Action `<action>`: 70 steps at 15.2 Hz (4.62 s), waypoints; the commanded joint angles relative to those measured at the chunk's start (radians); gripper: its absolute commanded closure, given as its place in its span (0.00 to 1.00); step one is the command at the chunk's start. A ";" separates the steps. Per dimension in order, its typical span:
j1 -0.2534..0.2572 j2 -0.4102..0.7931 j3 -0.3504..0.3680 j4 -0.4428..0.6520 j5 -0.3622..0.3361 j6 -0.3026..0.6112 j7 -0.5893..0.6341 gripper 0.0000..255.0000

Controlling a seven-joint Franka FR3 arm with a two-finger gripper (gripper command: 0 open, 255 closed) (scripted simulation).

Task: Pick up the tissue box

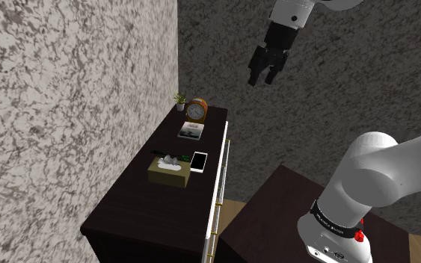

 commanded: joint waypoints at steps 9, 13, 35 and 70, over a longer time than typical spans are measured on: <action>0.021 0.294 0.128 0.060 -0.078 0.155 0.042 0.00; 0.022 0.453 0.188 0.114 -0.144 0.213 0.080 0.00; 0.185 1.404 0.251 0.696 -0.679 0.172 0.316 0.00; 0.227 1.507 0.232 0.819 -0.719 0.103 0.290 1.00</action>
